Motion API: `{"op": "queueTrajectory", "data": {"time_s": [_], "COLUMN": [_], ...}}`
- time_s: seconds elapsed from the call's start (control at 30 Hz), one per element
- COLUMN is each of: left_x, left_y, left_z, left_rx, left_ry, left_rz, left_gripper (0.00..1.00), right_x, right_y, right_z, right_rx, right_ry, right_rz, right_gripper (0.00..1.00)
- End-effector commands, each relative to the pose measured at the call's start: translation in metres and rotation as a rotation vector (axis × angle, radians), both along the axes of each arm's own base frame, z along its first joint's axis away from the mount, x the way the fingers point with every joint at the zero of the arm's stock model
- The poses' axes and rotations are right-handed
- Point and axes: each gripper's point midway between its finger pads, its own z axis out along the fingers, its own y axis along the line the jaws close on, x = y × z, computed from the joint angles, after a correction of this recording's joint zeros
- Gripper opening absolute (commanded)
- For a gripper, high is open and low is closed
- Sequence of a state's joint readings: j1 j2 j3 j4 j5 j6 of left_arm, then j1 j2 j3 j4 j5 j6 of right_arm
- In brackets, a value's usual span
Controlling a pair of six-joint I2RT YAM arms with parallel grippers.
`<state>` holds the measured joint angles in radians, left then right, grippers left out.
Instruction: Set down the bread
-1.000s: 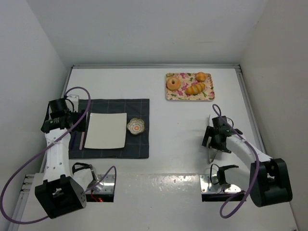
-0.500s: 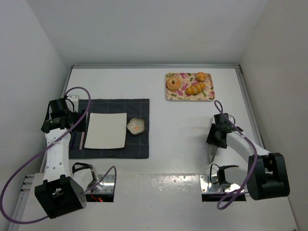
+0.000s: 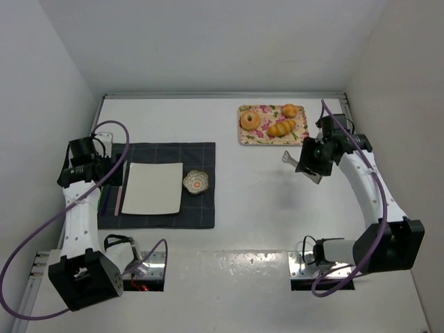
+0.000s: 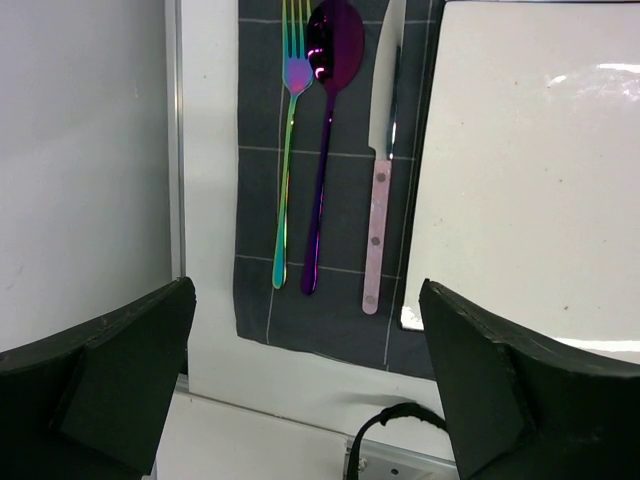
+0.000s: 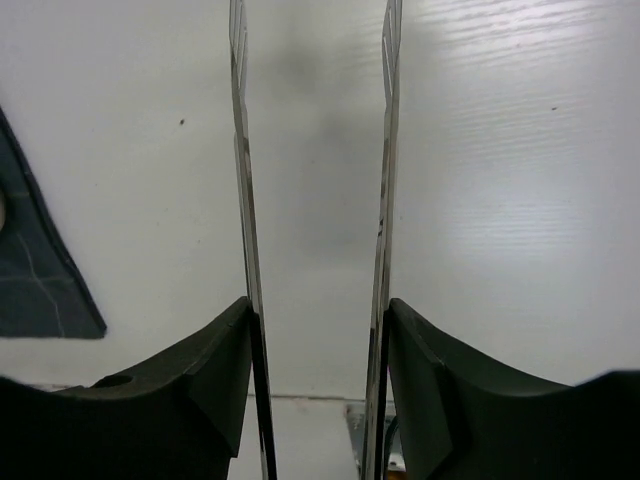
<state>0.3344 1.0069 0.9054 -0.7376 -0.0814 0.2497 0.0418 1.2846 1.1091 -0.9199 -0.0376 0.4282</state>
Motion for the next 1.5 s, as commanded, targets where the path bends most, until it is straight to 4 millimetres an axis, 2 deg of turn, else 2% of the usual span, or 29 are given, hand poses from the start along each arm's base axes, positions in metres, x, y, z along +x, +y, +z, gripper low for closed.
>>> {"op": "queueTrajectory", "data": {"time_s": [0.0, 0.1, 0.13, 0.23, 0.27, 0.3, 0.33, 0.37, 0.47, 0.5, 0.53, 0.6, 0.63, 0.67, 0.7, 0.8, 0.83, 0.9, 0.93, 0.97, 1.1, 1.2, 1.47], "left_x": [0.012, 0.014, 0.014, 0.016, 0.019, 0.019, 0.022, 0.026, 0.034, 0.036, 0.037, 0.039, 0.043, 0.044, 0.044, 0.048, 0.05, 0.052, 0.052, 0.054, 0.056, 0.058, 0.06], "left_y": [-0.003, -0.003, -0.002, -0.002, -0.001, -0.001, -0.001, -0.001, 0.002, 0.004, 0.004, 0.009, 0.01, 0.012, 0.014, 0.015, 0.015, 0.016, 0.016, 0.016, 0.016, 0.014, 0.015], "left_z": [0.017, 0.018, 0.015, 0.016, 0.018, 0.018, 0.018, 0.02, 0.029, 0.029, 0.032, 0.031, 0.03, 0.03, 0.028, 0.023, 0.027, 0.02, 0.02, 0.02, 0.013, 0.007, 0.008], "left_rx": [-0.009, -0.009, -0.012, -0.018, -0.018, -0.018, -0.026, -0.032, -0.027, -0.028, -0.025, -0.013, -0.016, -0.01, -0.012, -0.024, -0.021, -0.034, -0.034, -0.041, -0.048, -0.053, -0.053], "left_ry": [-0.054, -0.054, -0.046, -0.047, -0.048, -0.048, -0.047, -0.049, -0.063, -0.058, -0.067, -0.052, -0.043, -0.04, -0.032, -0.016, -0.026, -0.007, -0.007, -0.007, 0.015, 0.034, 0.034], "left_rz": [-0.016, -0.016, -0.016, -0.009, -0.009, -0.009, -0.001, -0.007, -0.008, 0.006, 0.006, 0.021, 0.021, 0.027, 0.04, 0.049, 0.049, 0.057, 0.057, 0.064, 0.064, 0.055, 0.055], "left_gripper": [1.0, 1.0, 1.0, 1.0, 1.0, 1.0, 1.0, 1.0, 1.0, 1.0, 1.0, 1.0, 1.0, 1.0, 1.0, 1.0, 1.0, 1.0, 1.0, 1.0, 1.0, 1.0, 1.0], "right_x": [-0.022, -0.003, 0.011, 0.027, 0.047, 0.052, 0.065, 0.077, 0.105, 0.121, 0.131, 0.16, 0.169, 0.181, 0.197, 0.217, 0.229, 0.232, 0.239, 0.24, 0.247, 0.241, 0.223], "right_y": [0.019, 0.027, 0.031, 0.039, 0.046, 0.051, 0.06, 0.064, 0.081, 0.087, 0.089, 0.095, 0.097, 0.097, 0.1, 0.094, 0.096, 0.092, 0.091, 0.09, 0.091, 0.093, 0.09], "right_z": [0.008, 0.017, 0.022, 0.03, 0.043, 0.045, 0.041, 0.049, 0.044, 0.06, 0.043, 0.053, 0.042, 0.044, 0.036, 0.024, 0.018, 0.012, 0.018, 0.005, -0.016, -0.025, -0.047], "right_rx": [0.083, 0.065, 0.055, 0.065, 0.067, 0.072, 0.075, 0.074, 0.078, 0.079, 0.075, 0.079, 0.076, 0.069, 0.066, 0.019, 0.014, -0.005, -0.013, -0.023, -0.013, -0.004, 0.014], "right_ry": [0.079, -0.043, -0.104, -0.15, -0.219, -0.23, -0.23, -0.264, -0.272, -0.326, -0.288, -0.351, -0.336, -0.369, -0.36, -0.332, -0.318, -0.292, -0.311, -0.283, -0.253, -0.204, -0.131], "right_rz": [0.081, 0.145, 0.161, 0.185, 0.212, 0.231, 0.252, 0.262, 0.293, 0.301, 0.29, 0.28, 0.27, 0.261, 0.253, 0.22, 0.215, 0.204, 0.195, 0.191, 0.18, 0.164, 0.13], "right_gripper": [0.52, 0.52, 0.52, 0.51, 0.51, 0.51, 0.51, 0.51, 0.51, 0.51, 0.51, 0.51, 0.51, 0.51, 0.51, 0.51, 0.51, 0.51, 0.51, 0.51, 0.51, 0.51, 0.51]}}
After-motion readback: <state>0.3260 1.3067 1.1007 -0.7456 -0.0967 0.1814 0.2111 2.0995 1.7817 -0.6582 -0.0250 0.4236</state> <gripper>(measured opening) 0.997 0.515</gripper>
